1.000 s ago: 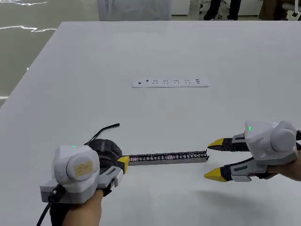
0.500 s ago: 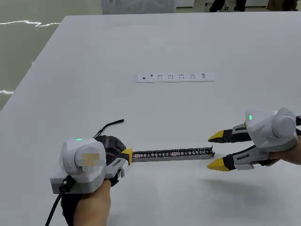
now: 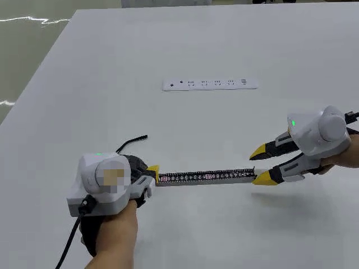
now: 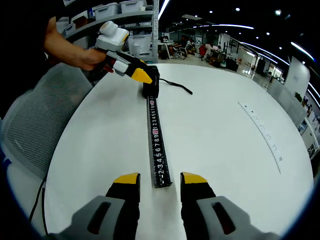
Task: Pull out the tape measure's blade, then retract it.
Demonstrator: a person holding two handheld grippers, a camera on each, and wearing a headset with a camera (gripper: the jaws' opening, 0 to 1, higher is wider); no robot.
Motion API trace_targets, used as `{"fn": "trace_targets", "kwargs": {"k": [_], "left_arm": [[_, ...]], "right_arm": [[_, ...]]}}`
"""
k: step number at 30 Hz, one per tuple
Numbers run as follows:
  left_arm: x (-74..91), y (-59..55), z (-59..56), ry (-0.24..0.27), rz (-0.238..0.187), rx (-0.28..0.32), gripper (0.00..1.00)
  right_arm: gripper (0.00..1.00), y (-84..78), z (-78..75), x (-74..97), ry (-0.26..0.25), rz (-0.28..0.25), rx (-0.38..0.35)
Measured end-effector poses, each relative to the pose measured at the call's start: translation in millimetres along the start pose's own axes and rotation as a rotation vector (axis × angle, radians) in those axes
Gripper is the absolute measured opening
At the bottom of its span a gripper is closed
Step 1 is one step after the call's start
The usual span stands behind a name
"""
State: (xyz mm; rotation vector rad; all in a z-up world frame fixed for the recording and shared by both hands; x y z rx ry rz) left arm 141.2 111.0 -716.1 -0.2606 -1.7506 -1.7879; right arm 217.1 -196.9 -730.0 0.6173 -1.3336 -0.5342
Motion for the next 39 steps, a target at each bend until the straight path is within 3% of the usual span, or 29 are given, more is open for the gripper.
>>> {"fn": "trace_targets", "kwargs": {"k": [3,9,12,20,23,32,39], "left_arm": [[-0.4,1.4,-0.5,0.005,0.001,0.004,0.76],[-9.9,0.6,-1.4,0.011,0.004,0.008,0.76],[-7.2,0.6,-0.4,0.014,0.003,0.008,0.76],[-10.2,-2.7,-0.8,0.016,0.007,0.008,0.76],[-9.8,-1.0,-7.4,0.012,0.008,0.003,0.76],[-11.5,-5.1,-0.1,0.029,0.016,0.011,0.74],[-10.8,-5.8,-2.2,0.04,0.023,0.029,0.72]], "right_arm": [[0.3,-7.1,-7.3,-2.4,0.017,0.014,0.01],[0.26,-10.6,-7.4,-5.2,0.036,0.034,0.035],[0.24,-13.8,-10.1,-7.0,0.041,0.039,0.049],[0.17,-18.2,-10.1,-11.2,0.043,0.034,0.064],[0.16,-19.1,-11.4,-12.4,0.042,0.016,0.055],[0.15,-20.5,-9.6,-15.0,0.039,-0.005,0.049],[0.14,-19.6,-8.5,-14.7,0.033,-0.004,0.056]]}}
Point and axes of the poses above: the centre of the closed fingertips' face, and the gripper's own axes: x roughly backward along the fingers, z roughly to its left, y roughly out of its top, the point moved 7 cm from there along x, roughly backward along the fingers, and after that the axes turned 12 degrees about y, right-handed, at the moved point
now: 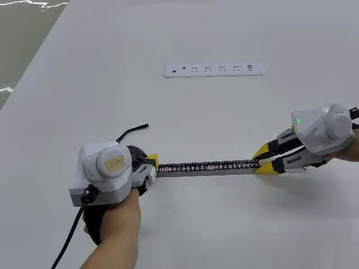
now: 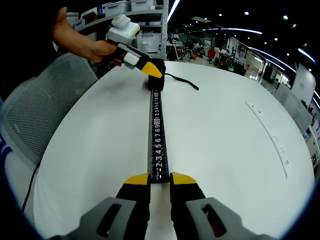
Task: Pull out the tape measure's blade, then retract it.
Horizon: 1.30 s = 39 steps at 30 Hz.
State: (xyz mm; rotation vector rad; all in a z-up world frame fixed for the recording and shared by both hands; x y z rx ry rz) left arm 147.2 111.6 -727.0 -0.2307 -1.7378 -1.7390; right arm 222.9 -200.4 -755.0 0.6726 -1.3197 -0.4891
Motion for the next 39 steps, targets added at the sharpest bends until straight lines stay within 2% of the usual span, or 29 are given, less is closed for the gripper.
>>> {"fn": "trace_targets", "kwargs": {"k": [6,15,21,23,27,30,39], "left_arm": [[-2.4,-1.1,0.7,0.004,0.013,0.007,0.69],[-0.5,0.7,-0.1,0.007,0.03,0.05,0.65],[-0.4,0.2,-2.3,0.015,0.044,0.054,0.64],[-4.0,-1.2,-3.6,0.017,0.055,0.036,0.63],[-5.3,-1.7,-2.1,0.023,0.057,0.036,0.63],[-6.0,-0.9,0.5,0.017,0.057,0.058,0.63],[-4.6,0.7,0.3,0.018,0.056,0.077,0.63]], "right_arm": [[0.14,-1.5,-2.0,-0.4,0.006,0.013,0.006],[0.14,0.6,-0.1,-0.1,0.003,0.014,0.005],[0.14,-1.0,-1.8,0.0,0.008,0.014,0.004],[0.14,0.5,-0.2,0.1,0.011,0.014,0.002],[0.14,-2.0,-2.5,-0.3,0.01,0.012,-0.001],[0.14,0.0,-0.4,0.0,0.008,0.01,-0.001],[0.14,-2.1,-2.0,-0.9,0.007,0.013,0.0]]}}
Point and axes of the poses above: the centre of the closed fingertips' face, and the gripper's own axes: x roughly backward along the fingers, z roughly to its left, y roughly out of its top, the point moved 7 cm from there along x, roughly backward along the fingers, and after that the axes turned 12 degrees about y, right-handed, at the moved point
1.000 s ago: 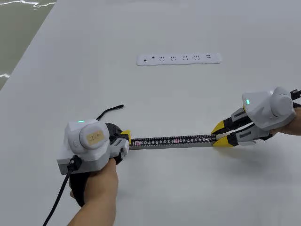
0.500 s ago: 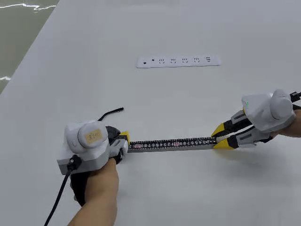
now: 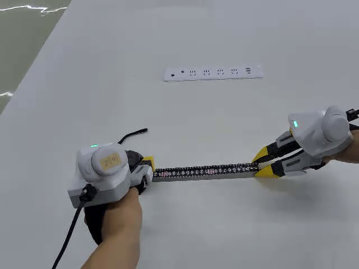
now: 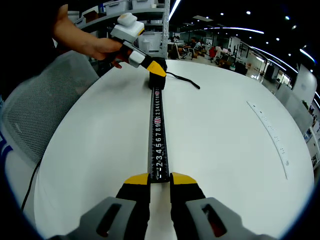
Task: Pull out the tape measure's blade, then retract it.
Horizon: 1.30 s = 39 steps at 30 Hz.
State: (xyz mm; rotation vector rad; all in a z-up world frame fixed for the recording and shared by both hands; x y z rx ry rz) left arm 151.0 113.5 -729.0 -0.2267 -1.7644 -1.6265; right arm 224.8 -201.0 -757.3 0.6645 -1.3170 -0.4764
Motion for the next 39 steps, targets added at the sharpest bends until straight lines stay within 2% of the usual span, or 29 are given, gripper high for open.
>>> {"fn": "trace_targets", "kwargs": {"k": [5,13,23,25,28,39], "left_arm": [[4.0,0.5,-0.8,0.002,-0.001,0.007,0.61],[0.6,-0.2,-1.0,0.015,-0.003,0.004,0.6],[2.2,-0.3,-1.9,0.033,-0.007,-0.017,0.58],[4.2,-1.2,-2.7,0.04,-0.027,-0.024,0.58],[-0.7,-1.3,-1.3,0.045,-0.024,-0.031,0.58],[4.2,-1.2,-3.4,0.057,-0.028,-0.055,0.57]], "right_arm": [[0.14,2.3,2.1,0.7,0.001,0.003,0.0],[0.14,-0.1,0.0,0.8,-0.001,0.0,-0.002],[0.14,0.3,1.7,1.5,0.0,0.01,0.0],[0.14,-0.3,1.5,1.6,0.0,0.014,0.001],[0.14,-1.3,1.0,1.7,-0.002,0.016,-0.001],[0.14,0.6,3.4,2.5,-0.004,0.027,0.006]]}}
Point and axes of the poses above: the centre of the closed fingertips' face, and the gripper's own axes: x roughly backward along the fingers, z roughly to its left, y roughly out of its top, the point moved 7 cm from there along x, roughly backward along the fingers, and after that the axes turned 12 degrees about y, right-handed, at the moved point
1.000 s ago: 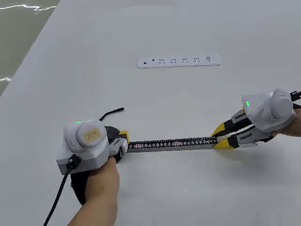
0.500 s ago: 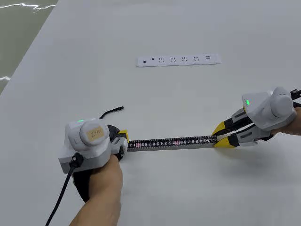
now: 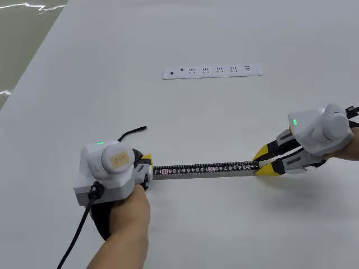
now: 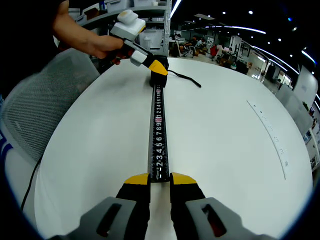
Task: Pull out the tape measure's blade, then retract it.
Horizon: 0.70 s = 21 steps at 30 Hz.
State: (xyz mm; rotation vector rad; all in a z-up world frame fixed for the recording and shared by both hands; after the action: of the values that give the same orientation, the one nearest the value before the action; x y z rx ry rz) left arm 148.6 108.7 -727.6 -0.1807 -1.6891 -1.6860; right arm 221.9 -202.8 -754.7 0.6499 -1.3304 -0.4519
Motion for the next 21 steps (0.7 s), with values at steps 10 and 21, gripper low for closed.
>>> {"fn": "trace_targets", "kwargs": {"k": [10,21], "left_arm": [[-2.2,0.4,-0.5,0.001,-0.005,-0.03,0.56],[-2.0,0.3,0.1,0.001,0.007,-0.023,0.57]], "right_arm": [[0.14,0.5,-1.8,2.1,-0.005,0.003,0.012],[0.14,5.1,-1.0,4.9,-0.012,0.0,0.017]]}}
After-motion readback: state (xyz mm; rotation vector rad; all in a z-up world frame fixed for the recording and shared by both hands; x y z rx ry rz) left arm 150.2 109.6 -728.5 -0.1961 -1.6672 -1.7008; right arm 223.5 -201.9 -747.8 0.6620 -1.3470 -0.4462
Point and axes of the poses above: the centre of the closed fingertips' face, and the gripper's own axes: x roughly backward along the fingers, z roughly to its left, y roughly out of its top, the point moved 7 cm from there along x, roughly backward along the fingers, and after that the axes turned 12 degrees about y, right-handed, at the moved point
